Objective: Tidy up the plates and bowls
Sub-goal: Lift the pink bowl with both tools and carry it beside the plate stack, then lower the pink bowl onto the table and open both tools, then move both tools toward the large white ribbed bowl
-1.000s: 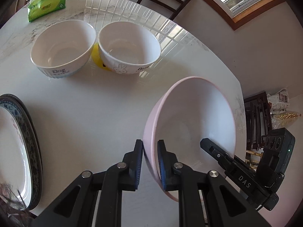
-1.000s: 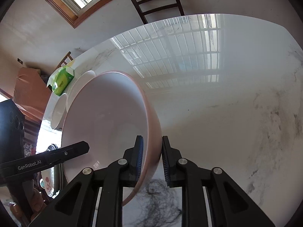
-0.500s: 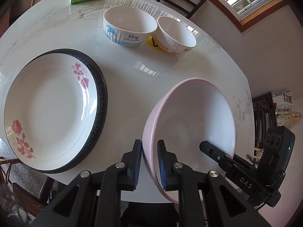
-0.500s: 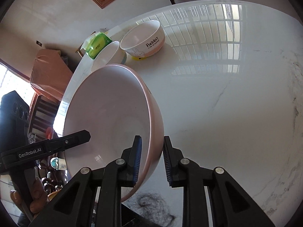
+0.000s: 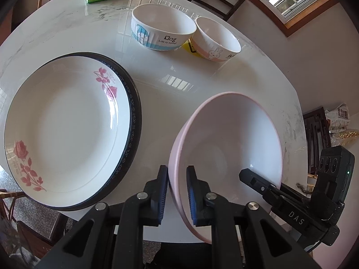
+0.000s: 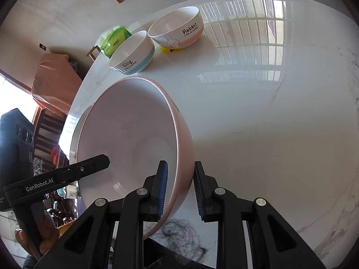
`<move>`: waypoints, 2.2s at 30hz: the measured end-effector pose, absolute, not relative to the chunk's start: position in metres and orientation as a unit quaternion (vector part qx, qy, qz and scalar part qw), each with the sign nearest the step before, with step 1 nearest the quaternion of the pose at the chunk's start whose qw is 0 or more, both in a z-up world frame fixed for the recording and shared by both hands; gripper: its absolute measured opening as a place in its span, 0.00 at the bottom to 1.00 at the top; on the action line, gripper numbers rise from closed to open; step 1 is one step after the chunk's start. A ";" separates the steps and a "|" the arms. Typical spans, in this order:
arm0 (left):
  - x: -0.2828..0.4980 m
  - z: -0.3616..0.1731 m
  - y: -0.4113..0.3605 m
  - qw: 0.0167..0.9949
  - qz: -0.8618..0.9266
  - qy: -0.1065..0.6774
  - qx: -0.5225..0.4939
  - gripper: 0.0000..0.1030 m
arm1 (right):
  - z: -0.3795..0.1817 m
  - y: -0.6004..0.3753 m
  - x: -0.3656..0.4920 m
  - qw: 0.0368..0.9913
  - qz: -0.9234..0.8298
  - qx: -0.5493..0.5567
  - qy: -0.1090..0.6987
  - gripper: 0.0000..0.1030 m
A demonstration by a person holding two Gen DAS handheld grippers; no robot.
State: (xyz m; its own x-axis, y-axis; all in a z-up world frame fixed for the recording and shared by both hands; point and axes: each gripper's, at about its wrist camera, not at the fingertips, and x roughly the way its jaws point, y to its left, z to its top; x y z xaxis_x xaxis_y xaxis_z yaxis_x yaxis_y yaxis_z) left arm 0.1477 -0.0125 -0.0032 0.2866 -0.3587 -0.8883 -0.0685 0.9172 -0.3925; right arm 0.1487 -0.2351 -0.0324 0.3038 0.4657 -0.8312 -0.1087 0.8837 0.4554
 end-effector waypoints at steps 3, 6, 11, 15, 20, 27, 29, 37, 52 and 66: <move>0.147 -0.004 -0.014 0.785 -0.089 0.587 -0.176 0.16 | -0.034 -0.234 0.148 0.792 0.181 0.157 0.562 0.23; 0.148 -0.007 -0.015 0.789 -0.087 0.585 -0.167 0.16 | -0.036 -0.234 0.147 0.791 0.182 0.156 0.562 0.24; 0.145 -0.003 -0.019 0.809 -0.084 0.563 -0.143 0.17 | -0.038 -0.232 0.147 0.795 0.182 0.151 0.559 0.25; 0.140 0.007 -0.020 0.834 -0.082 0.532 -0.123 0.19 | -0.035 -0.230 0.143 0.804 0.182 0.141 0.549 0.27; 0.137 0.013 -0.023 0.850 -0.079 0.511 -0.102 0.21 | -0.027 -0.227 0.138 0.830 0.170 0.112 0.519 0.33; 0.128 0.014 -0.014 0.854 -0.072 0.503 -0.114 0.21 | -0.006 -0.216 0.127 0.870 0.141 0.050 0.469 0.46; 0.127 0.016 -0.012 0.855 -0.072 0.500 -0.116 0.21 | 0.003 -0.212 0.121 0.886 0.127 0.022 0.446 0.49; 0.118 0.025 -0.009 0.864 -0.070 0.484 -0.118 0.21 | 0.038 -0.197 0.102 0.923 0.091 -0.052 0.369 0.55; 0.112 0.028 0.001 0.867 -0.068 0.477 -0.126 0.31 | 0.067 -0.174 0.088 0.942 0.074 -0.099 0.313 0.58; 0.115 0.028 0.021 0.866 -0.054 0.477 -0.140 0.34 | 0.069 -0.157 0.092 0.940 0.079 -0.113 0.311 0.59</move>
